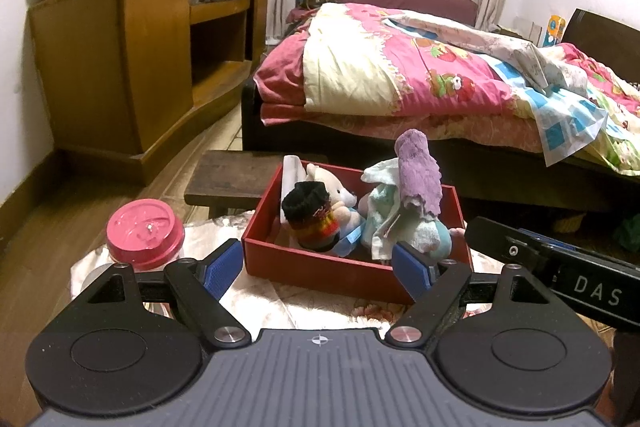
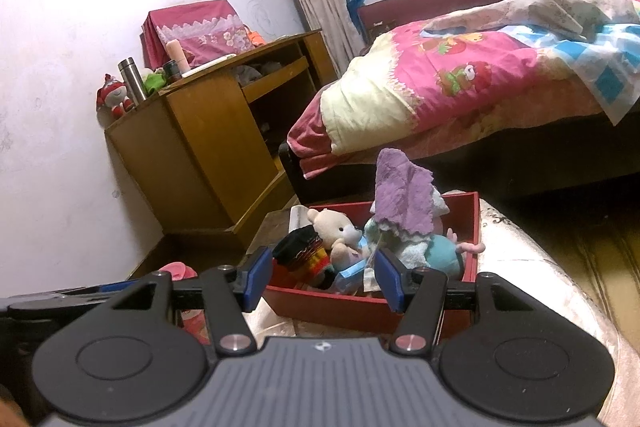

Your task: Organize soft objects

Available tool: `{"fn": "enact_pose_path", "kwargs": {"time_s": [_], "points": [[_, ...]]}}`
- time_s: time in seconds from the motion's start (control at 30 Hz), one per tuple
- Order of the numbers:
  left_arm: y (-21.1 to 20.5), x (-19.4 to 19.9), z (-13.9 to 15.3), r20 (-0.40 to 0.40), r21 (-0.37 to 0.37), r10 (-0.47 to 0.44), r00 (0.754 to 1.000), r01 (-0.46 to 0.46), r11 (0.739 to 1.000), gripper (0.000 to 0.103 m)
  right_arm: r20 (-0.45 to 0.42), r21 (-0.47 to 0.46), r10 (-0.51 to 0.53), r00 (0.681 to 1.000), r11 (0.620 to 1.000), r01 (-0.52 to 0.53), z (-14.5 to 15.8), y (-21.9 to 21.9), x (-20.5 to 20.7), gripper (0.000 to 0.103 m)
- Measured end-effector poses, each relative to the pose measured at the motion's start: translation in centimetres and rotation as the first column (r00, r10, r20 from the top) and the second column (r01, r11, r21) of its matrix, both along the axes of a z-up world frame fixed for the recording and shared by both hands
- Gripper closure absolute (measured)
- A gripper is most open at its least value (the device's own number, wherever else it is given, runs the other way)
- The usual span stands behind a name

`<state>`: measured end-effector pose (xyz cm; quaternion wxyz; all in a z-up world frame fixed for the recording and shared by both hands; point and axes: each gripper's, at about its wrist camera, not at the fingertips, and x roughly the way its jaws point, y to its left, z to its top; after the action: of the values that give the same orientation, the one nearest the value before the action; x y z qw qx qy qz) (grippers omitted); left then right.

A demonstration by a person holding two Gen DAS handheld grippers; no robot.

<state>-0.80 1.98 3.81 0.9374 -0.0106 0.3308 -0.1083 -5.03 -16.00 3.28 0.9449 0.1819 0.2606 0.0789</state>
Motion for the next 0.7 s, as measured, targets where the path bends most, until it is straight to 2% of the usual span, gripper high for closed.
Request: {"fn": "enact_pose_path", "kwargs": {"time_s": [0.4,0.53,0.7], "points": [[-0.25,0.09,-0.41,-0.002,-0.003,0.015,1.0,-0.015,1.0,0.023,-0.024,0.008,-0.008,1.0,1.0,0.008,-0.67,0.07,-0.01,0.073],[-0.31,0.15,-0.53,-0.007,-0.001,0.015,1.0,-0.015,1.0,0.023,-0.009,-0.032,-0.013,1.0,0.999,0.013,-0.56,0.3,-0.16,0.073],[-0.46,0.1,-0.42,0.004,0.015,0.015,1.0,-0.015,1.0,0.023,-0.018,-0.008,-0.011,1.0,1.0,0.011,-0.71,0.04,-0.08,0.073]]}}
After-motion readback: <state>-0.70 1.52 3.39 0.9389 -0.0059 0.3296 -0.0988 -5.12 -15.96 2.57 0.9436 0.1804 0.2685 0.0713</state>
